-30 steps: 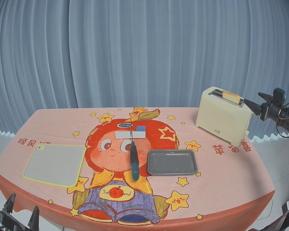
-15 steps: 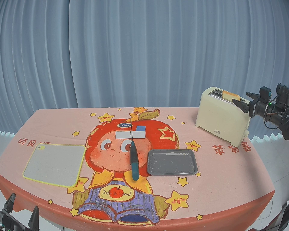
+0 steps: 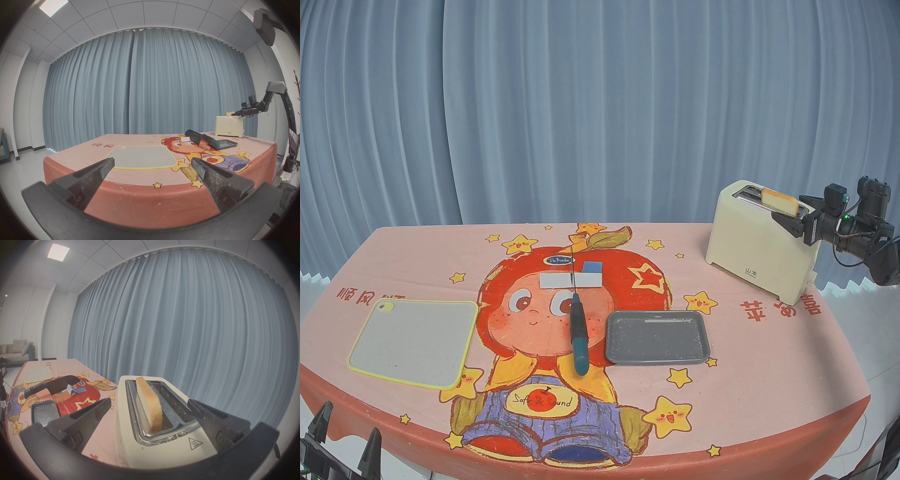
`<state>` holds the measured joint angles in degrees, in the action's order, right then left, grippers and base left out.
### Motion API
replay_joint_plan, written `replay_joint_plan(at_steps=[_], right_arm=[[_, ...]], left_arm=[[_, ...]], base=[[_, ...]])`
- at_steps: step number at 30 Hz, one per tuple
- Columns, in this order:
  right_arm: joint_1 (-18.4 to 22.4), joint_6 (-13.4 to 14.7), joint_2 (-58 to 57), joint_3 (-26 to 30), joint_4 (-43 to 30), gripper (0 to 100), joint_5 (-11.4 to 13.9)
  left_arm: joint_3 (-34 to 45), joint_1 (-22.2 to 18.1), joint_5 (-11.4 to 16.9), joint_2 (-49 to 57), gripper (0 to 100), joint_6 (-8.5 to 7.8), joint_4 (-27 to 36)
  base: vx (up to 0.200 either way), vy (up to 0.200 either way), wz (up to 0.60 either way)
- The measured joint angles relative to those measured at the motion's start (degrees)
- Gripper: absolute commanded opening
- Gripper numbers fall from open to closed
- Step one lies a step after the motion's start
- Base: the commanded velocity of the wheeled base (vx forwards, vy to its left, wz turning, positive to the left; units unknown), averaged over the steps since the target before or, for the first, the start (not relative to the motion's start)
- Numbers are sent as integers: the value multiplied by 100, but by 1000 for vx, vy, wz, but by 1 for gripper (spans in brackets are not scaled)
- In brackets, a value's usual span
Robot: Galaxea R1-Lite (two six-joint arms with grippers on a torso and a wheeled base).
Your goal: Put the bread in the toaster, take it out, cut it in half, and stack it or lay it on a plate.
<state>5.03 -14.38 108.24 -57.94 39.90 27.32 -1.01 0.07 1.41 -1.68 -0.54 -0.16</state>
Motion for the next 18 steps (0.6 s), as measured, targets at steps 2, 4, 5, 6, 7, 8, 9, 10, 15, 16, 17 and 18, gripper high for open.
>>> replay_joint_plan(at_steps=[2, 4, 5, 6, 7, 8, 9, 10, 15, 16, 17, 18], right_arm=[[-7, -1, 28, -24, 6, 100, 2], [-11, 5, 46, -60, 2, 100, 2], [-11, 5, 50, -77, 0, 100, 2], [-16, 5, 55, -90, -9, 0, 2], [-16, 5, 59, -104, -16, 0, 2], [-20, 5, 63, -112, -16, 0, -1], [-22, 2, 66, -118, -18, 0, -4], [-27, 0, 69, -127, -20, 0, -4], [-66, 0, 80, -129, -22, 0, -9], [-72, 2, 80, -127, -22, 0, -9], [-74, 5, 80, -121, -18, 0, -11], [-74, 2, 79, -121, -18, 0, -9]], left_arm=[[0, 4, -2, 0, 100, 0, 2], [0, 4, 0, 0, 100, 0, 0], [0, 4, 0, 0, 100, 0, 0], [0, 4, -2, 0, 100, 2, 0], [0, 4, 0, 0, 100, 0, 0], [0, 4, -2, 0, 100, 0, 0], [0, 4, 0, 0, 100, 2, 0], [0, 4, 0, 0, 100, 0, 0], [0, 0, 0, 0, 100, 0, 0], [0, 0, 0, 0, 100, 0, 0], [0, 0, 0, 0, 100, 2, 0], [0, 0, 0, 0, 100, 2, 0]], base=[[0, 0, 0], [0, 0, 0], [0, 0, 0], [0, 0, 0], [0, 0, 0], [0, 0, 0], [0, 0, 0], [0, 0, 0], [0, 0, 0], [0, 0, 0], [0, 0, 0], [0, 0, 0]])
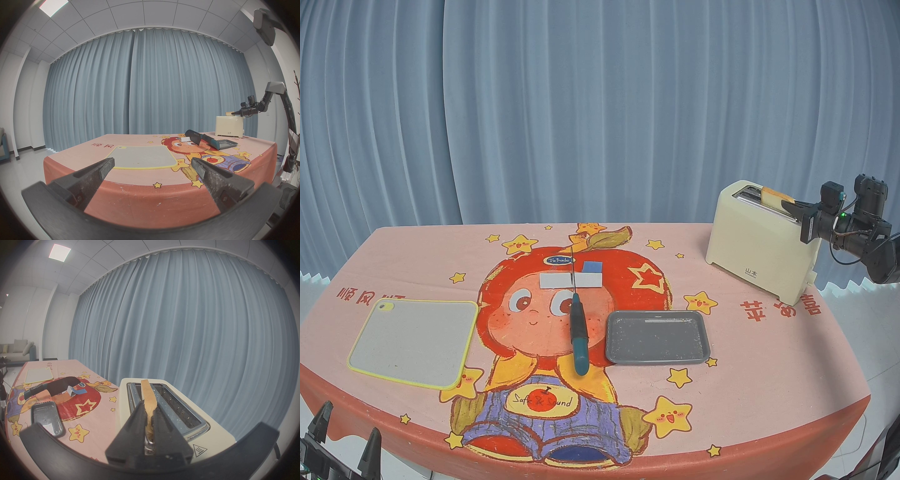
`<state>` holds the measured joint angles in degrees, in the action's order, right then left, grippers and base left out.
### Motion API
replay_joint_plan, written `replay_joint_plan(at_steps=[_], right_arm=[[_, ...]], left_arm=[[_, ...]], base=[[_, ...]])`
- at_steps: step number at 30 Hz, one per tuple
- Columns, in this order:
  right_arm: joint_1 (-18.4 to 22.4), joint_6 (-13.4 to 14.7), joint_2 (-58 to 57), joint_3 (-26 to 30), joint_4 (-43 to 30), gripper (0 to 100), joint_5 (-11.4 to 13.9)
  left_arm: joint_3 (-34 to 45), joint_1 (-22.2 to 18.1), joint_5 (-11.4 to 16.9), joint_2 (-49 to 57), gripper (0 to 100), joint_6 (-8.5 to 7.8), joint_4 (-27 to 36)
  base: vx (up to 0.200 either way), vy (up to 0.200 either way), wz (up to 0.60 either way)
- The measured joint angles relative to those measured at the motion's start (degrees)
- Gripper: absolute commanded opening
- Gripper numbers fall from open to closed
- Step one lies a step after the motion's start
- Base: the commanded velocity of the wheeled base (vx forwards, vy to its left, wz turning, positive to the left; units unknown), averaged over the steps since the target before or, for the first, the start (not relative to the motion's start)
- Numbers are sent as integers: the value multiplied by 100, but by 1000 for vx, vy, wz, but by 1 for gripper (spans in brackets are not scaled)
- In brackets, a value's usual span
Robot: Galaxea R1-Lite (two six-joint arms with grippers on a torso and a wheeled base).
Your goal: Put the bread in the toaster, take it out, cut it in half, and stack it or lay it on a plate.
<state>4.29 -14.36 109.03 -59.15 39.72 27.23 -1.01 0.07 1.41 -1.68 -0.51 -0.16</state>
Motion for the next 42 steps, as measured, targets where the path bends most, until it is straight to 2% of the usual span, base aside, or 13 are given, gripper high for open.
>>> replay_joint_plan(at_steps=[26, 35, 42], right_arm=[[15, 76, -517, -46, -50, 0, 16], [-7, 471, -997, 243, 0, 0, 11], [-16, 569, -1413, 603, 35, 0, 9]], left_arm=[[0, 4, 0, 0, 100, -2, 0], [0, 2, 0, 0, 100, -2, 0], [0, 0, -2, 0, 100, -2, 0]], base=[[0, 0, 0], [0, 0, 0], [0, 0, 0]])
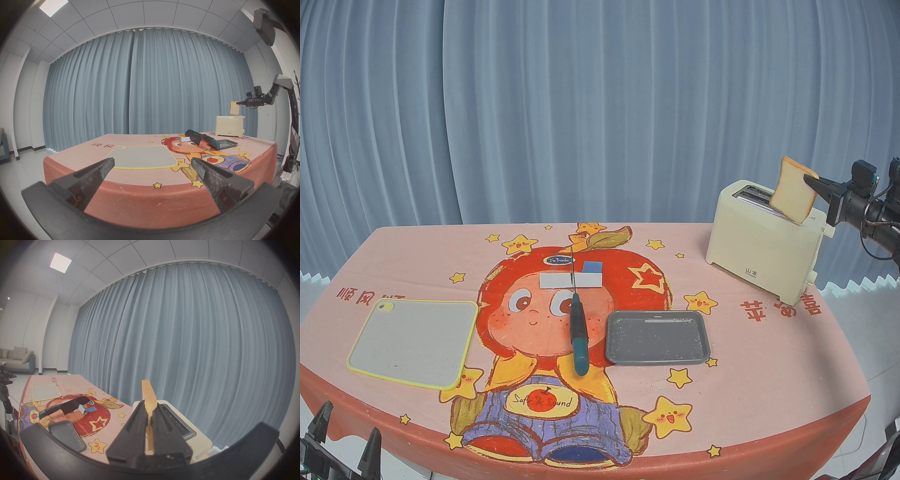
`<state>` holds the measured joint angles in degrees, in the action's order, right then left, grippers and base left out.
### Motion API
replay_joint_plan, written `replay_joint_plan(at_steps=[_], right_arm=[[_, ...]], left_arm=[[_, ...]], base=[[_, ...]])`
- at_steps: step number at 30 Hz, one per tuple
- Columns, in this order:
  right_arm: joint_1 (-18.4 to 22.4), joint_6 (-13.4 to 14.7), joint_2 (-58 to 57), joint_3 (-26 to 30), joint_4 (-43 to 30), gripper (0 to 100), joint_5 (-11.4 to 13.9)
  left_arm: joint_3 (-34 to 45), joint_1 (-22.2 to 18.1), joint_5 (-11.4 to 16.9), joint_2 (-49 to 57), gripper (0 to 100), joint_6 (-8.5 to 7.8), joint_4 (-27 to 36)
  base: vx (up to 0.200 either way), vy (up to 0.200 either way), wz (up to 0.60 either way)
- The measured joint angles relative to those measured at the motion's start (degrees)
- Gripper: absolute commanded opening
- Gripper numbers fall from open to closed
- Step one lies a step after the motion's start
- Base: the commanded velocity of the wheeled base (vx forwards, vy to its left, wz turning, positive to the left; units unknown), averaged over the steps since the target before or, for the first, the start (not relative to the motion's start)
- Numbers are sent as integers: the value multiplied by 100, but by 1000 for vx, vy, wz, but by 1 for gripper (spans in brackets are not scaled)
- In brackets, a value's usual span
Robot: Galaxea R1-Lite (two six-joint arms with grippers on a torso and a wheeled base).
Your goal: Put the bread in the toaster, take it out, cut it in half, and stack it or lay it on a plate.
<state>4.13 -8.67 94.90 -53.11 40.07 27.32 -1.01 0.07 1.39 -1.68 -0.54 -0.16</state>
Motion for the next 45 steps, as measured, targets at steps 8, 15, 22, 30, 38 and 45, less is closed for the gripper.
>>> replay_joint_plan(at_steps=[8, 15, 22, 30, 38, 45], right_arm=[[-11, 372, -329, 406, 789, 0, -55], [11, 585, -489, 808, 1106, 0, -280], [44, 778, -572, 1213, 1631, 0, -310], [40, 857, -635, 1704, 2425, 0, -606], [38, 964, -690, 2004, 3246, 0, -800], [-39, 1001, -963, 2721, 3372, 0, -813]], left_arm=[[0, 4, 2, 0, 100, 0, 0], [0, 0, 2, 0, 100, 2, 0], [0, 4, 0, 0, 100, 0, 0], [0, 0, 2, 0, 100, 0, 0], [0, 4, 2, 0, 100, 0, 0], [0, 4, 2, 0, 100, 0, 0]], base=[[0, 0, 0], [0, 0, 0], [0, 0, 0], [0, 0, 0], [0, 0, 0], [0, 0, 0]])
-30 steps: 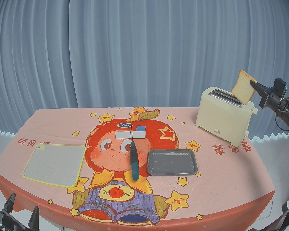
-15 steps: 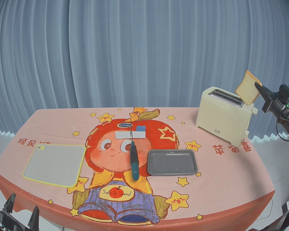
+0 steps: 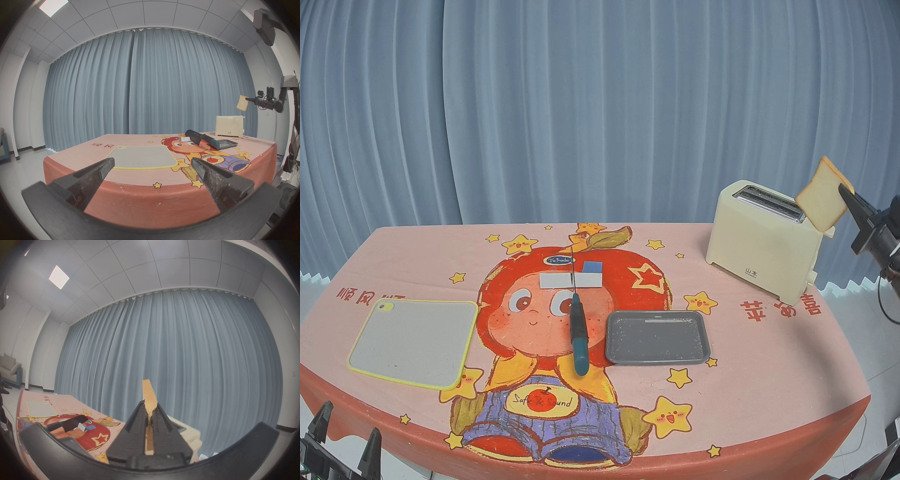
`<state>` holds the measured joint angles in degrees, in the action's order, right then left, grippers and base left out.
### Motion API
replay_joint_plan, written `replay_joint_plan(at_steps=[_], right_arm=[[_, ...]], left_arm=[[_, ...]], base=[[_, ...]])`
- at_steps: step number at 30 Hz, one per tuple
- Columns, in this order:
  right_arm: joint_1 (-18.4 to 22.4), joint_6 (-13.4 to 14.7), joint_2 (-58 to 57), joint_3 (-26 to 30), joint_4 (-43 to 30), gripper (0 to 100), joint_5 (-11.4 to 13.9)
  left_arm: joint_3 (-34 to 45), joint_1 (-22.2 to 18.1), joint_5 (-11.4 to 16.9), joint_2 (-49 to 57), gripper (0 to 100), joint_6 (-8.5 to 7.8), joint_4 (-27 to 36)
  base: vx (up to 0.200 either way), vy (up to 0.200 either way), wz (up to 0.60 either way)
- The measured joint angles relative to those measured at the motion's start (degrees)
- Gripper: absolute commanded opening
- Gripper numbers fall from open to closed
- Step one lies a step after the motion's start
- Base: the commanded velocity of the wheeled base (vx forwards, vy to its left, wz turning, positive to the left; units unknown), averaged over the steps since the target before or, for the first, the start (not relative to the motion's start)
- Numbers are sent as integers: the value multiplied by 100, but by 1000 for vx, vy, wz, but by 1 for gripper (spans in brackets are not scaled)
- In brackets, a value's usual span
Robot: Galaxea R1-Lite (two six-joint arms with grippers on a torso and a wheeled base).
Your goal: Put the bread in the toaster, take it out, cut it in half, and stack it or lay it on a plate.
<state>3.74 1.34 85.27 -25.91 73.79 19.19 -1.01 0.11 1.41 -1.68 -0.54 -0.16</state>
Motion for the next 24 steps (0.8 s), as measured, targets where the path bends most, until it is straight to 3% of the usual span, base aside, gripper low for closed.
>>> replay_joint_plan(at_steps=[6, 24], right_arm=[[-41, 284, -355, 614, -96, 0, -11], [-110, 265, -881, 1473, -106, 0, 32]], left_arm=[[0, -4, 0, 0, 100, 0, 0], [0, -4, 0, 0, 100, 2, 0]], base=[[0, 0, 0], [0, 0, 0]])
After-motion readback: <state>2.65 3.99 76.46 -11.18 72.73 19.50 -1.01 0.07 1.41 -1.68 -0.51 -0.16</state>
